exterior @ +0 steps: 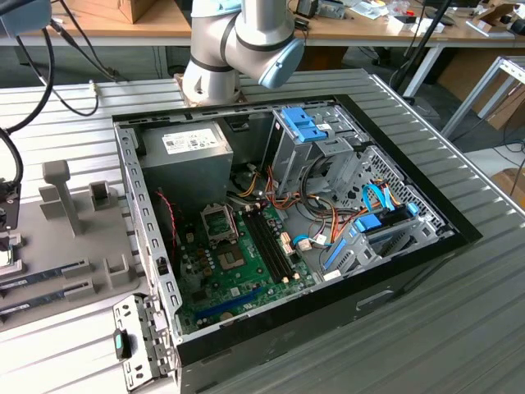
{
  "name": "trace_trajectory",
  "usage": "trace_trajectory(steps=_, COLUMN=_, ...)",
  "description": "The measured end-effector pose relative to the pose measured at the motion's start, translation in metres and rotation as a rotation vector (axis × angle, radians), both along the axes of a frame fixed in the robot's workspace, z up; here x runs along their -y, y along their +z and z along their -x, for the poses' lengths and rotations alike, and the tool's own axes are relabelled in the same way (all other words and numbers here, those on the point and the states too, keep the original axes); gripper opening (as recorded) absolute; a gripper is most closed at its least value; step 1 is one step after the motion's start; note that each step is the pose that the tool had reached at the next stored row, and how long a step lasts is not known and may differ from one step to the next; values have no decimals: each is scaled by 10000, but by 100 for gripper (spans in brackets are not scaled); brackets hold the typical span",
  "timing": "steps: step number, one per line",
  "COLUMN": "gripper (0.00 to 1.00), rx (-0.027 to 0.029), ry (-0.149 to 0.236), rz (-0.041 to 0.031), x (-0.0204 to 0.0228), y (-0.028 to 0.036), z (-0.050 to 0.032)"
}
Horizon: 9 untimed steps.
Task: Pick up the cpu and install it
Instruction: 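Pick up the cpu and move it towards the insertion slot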
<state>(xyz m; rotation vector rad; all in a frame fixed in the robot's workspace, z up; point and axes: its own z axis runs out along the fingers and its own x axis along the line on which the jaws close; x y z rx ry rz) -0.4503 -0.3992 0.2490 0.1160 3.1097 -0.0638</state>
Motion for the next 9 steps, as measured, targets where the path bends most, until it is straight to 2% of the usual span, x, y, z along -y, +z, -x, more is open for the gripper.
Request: trace_trajectory(steps=9, gripper=48, rx=0, ry=0, rz=0, x=0, y=-33, z=-7)
